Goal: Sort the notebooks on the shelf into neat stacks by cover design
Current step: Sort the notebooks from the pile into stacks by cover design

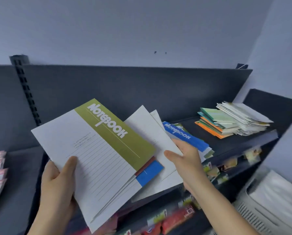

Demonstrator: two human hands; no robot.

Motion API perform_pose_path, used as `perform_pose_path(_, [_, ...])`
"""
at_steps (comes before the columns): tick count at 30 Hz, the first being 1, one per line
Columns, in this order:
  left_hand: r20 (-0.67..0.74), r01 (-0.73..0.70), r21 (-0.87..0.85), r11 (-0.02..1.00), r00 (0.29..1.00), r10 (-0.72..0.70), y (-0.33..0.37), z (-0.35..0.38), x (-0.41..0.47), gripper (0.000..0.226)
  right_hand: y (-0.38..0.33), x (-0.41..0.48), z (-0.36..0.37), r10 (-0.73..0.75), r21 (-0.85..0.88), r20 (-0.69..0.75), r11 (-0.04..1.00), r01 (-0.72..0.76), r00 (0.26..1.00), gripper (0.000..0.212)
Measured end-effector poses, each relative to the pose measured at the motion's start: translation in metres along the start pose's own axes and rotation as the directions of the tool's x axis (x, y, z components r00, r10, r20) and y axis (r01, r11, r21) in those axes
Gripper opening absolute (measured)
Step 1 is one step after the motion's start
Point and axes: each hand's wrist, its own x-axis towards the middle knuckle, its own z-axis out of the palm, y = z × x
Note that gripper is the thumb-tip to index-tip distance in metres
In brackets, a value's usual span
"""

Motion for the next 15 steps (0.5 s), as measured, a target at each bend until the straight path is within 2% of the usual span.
perform_pose_path(5, [0.133,0.057,0.046,0.997,0.989,-0.062,-0.025,0.087,-0.005,0.023,0.023,0.017,-0.082,0.041,0.039,-0.151,0.999,-0.035,0.988,0.041])
perform_pose_path(7, [0.158,0.059,0.034,0.998,0.985,-0.063,-0.023,0.101,-0.007,0.023,0.026,0.024,-0.09,0.054,0.034,-0.197,0.998,-0.049,0.979,0.042])
perform_pose_path(9, [0.232,0.075,0.102,0.992,0.968,-0.098,-0.04,0.157,0.006,0.022,0.043,0.047,-0.128,0.053,0.054,-0.297,0.998,-0.038,0.954,0.044])
perform_pose_path(11, [0.235,0.086,0.096,0.992,0.966,-0.106,-0.045,0.168,0.012,0.023,0.046,0.055,-0.133,0.061,0.025,-0.305,0.998,-0.057,0.951,0.044])
perform_pose_path(15, [0.369,0.132,0.129,0.983,0.913,-0.171,-0.064,0.221,0.045,0.022,0.063,0.096,-0.162,0.033,-0.085,-0.392,0.994,-0.072,0.92,0.04])
